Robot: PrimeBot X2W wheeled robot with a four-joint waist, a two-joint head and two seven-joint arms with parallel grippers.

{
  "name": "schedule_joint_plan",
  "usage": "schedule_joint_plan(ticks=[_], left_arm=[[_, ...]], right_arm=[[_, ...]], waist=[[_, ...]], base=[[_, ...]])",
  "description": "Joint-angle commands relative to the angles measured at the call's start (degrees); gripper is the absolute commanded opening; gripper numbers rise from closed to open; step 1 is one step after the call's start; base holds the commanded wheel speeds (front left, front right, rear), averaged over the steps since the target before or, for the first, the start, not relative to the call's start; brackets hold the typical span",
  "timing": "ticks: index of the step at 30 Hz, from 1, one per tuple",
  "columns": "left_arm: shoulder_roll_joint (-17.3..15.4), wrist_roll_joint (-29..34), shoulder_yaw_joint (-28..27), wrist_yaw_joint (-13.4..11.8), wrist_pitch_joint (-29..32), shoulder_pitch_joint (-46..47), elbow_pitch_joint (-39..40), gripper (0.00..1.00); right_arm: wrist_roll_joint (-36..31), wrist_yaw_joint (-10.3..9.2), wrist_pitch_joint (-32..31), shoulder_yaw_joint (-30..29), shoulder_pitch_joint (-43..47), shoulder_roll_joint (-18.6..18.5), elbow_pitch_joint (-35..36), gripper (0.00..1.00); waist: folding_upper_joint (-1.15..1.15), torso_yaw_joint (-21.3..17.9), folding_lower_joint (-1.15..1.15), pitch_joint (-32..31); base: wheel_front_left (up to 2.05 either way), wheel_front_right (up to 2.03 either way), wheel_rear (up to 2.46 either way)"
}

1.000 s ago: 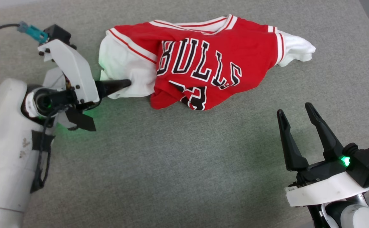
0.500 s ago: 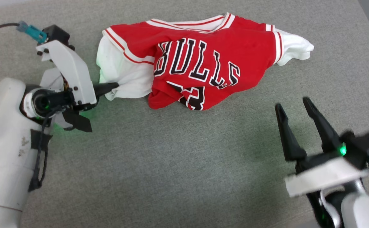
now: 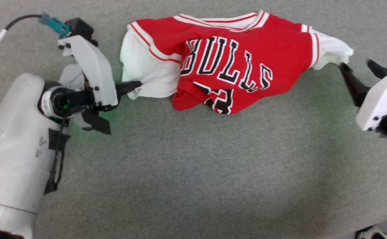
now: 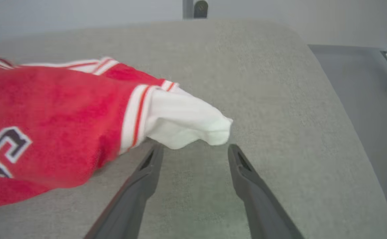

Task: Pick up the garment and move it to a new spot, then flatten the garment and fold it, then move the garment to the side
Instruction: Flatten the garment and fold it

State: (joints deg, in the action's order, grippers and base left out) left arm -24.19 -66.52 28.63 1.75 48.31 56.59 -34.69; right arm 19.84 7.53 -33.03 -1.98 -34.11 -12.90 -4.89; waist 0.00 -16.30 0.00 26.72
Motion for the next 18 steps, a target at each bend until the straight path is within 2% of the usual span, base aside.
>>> schedule_joint_plan(ticks=[1, 3, 6, 11, 18], left_arm=[[0.7, 0.45, 1.84, 0.13, 0.91, -3.18, -2.02, 0.0], [0.88, 0.34, 1.9, 0.49, 0.78, -3.18, -2.18, 0.0], [0.83, 0.18, 1.82, 0.85, 0.89, -2.78, -2.17, 0.0], [0.4, 0.23, 1.79, 1.09, 0.94, -2.21, -1.68, 0.0], [0.34, 0.75, 2.45, 0.86, 1.34, -2.38, -0.68, 0.0]], right_arm=[[-0.84, -0.08, -2.73, -1.01, -1.33, -1.11, -1.86, 1.0], [-0.48, -0.08, -5.82, -2.14, -2.57, -0.81, -4.08, 1.0], [-1.84, -0.08, -7.21, -4.19, -4.44, -1.12, -7.07, 1.0], [-4.05, -0.08, -6.13, -7.51, -8.78, 1.4, -13.89, 1.0], [-6.5, -0.08, -3.84, -9.22, -15.07, 3.62, -24.46, 1.0]], waist=[[0.0, 0.72, 0.0, 0.23], [0.0, 1.0, 0.0, 0.33], [0.0, 1.49, 0.0, 0.83], [0.0, 2.12, 0.0, 2.27], [0.0, 3.28, 0.0, 3.73]], base=[[0.0, 0.0, 0.0], [0.0, 0.0, 0.0], [0.0, 0.0, 0.0], [0.0, 0.0, 0.0], [0.0, 0.0, 0.0]])
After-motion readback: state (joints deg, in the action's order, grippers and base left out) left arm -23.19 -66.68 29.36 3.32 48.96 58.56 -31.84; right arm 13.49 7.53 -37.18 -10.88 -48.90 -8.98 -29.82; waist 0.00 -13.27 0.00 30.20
